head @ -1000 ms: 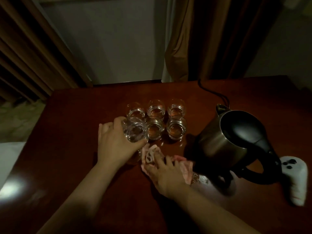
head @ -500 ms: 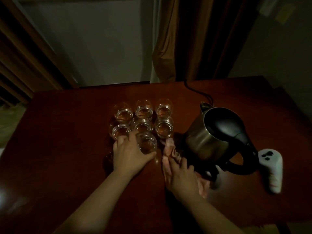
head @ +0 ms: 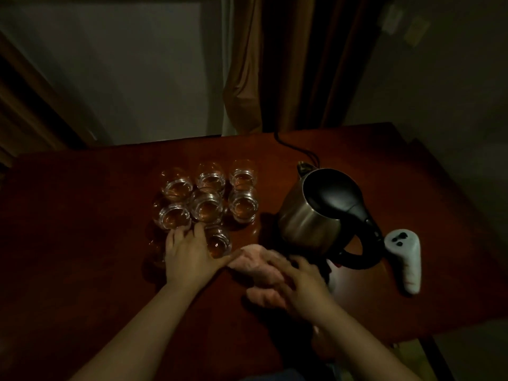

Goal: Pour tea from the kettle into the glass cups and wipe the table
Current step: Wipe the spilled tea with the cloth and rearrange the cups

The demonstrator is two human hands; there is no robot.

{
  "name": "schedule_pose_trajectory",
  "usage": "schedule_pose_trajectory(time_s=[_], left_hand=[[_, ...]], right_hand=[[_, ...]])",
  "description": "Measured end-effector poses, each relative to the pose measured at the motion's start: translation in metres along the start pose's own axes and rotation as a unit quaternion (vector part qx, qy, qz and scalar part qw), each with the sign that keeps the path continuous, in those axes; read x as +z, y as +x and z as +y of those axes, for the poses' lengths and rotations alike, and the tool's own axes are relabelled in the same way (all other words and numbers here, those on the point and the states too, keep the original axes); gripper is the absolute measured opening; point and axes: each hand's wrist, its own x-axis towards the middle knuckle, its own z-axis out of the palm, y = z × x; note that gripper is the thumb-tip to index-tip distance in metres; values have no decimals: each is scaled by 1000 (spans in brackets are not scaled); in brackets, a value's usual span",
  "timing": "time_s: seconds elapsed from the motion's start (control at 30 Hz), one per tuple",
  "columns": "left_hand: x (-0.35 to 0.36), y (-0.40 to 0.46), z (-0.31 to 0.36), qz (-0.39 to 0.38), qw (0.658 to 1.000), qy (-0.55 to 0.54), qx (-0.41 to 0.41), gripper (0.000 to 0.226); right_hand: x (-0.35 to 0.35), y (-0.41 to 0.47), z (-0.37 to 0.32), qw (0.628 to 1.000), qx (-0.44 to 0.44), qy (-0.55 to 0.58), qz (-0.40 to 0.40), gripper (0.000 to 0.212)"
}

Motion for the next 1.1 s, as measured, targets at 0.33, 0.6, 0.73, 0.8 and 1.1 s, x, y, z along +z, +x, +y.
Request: schedule_pose_trajectory(time_s=[0.33, 0.6, 0.73, 0.8, 1.1], left_hand=[[6, 1, 2, 1, 999, 38, -4, 95], [-7, -18, -15, 5, 996, -87, 20, 92], [-17, -28, -49, 34, 995, -80, -59, 91], [-16, -27, -60, -3, 993, -71, -95, 99], [-3, -16, -53, 14, 967, -198, -161, 93]], right_hand=[[36, -6, 7, 967, -6, -253, -21, 91], [15, -33, 49, 989, -16, -136, -46, 66], [10, -17, 38, 987, 7, -149, -55, 80], [17, -13, 23, 982, -14, -178, -67, 77], [96, -2, -72, 879, -283, -302, -238, 62]])
